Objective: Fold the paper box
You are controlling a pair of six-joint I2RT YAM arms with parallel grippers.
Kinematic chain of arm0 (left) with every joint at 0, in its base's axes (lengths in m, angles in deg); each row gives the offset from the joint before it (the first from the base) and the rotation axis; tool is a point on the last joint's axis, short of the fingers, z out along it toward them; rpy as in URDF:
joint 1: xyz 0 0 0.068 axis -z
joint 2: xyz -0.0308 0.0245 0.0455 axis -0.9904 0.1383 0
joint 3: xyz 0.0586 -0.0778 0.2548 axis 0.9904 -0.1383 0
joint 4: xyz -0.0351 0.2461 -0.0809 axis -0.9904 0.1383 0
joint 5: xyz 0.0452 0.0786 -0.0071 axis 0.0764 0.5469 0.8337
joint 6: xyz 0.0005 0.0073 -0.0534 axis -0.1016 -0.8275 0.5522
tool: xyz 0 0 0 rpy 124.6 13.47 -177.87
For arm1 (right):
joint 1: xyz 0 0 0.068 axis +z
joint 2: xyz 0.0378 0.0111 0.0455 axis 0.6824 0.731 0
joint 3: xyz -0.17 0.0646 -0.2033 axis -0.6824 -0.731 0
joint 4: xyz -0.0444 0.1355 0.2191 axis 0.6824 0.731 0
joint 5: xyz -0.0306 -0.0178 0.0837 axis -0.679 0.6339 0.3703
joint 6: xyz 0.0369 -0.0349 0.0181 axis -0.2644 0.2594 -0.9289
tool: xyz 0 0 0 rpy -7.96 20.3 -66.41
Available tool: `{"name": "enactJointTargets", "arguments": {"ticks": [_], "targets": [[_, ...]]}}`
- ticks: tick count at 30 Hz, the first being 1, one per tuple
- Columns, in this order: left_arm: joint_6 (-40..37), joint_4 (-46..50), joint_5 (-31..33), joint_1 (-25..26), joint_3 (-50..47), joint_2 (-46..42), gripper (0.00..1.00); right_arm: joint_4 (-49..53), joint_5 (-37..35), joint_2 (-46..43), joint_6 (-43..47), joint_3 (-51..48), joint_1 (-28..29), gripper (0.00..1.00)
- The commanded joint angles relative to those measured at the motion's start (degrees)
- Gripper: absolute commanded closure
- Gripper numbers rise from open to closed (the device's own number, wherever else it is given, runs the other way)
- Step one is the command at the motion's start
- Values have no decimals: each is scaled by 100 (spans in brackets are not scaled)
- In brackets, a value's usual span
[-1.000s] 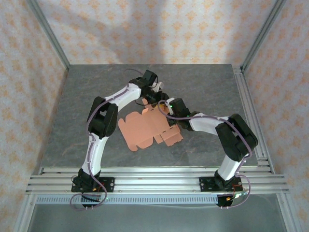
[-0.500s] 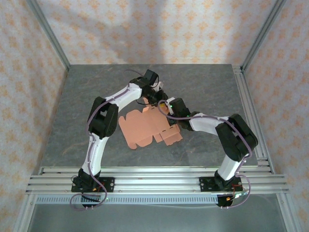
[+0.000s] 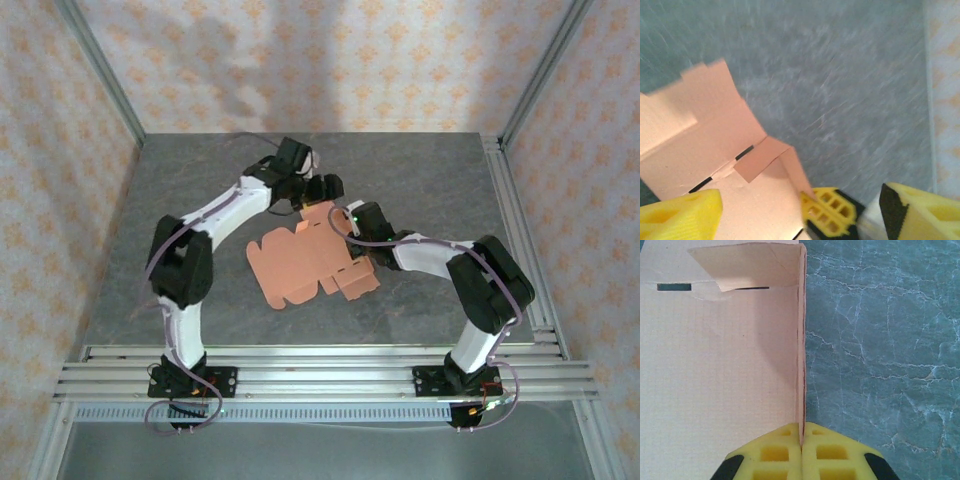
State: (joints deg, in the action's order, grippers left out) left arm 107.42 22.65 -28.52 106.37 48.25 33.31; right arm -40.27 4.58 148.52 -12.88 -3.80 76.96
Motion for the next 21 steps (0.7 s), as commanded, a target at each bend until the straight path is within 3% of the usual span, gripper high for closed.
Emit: {"name": "enactJointTargets", "arguments": {"ticks": [1, 5, 10, 12, 18, 21], "targets": [[-29, -676, 612, -269, -559, -587, 11, 332, -14, 136, -258, 251, -49, 100], [-177, -729, 914, -508, -1145, -967, 7, 695, 86, 321, -621, 552, -118, 90], [-299, -751, 1030, -699, -1681, -1188, 5, 906, 228, 267, -789, 626, -266, 60], [-324, -772, 1092, -726, -1845, -1259, 4, 808, 312, 110, -812, 465, -314, 53], [-324, -936, 1120, -826, -2222, -1410, 2, 488, 501, -242, -1054, -48, -430, 52], [-463, -937, 1070, -883, -2278, -1392, 2, 194, 749, -313, -1128, -290, -470, 56]]}}
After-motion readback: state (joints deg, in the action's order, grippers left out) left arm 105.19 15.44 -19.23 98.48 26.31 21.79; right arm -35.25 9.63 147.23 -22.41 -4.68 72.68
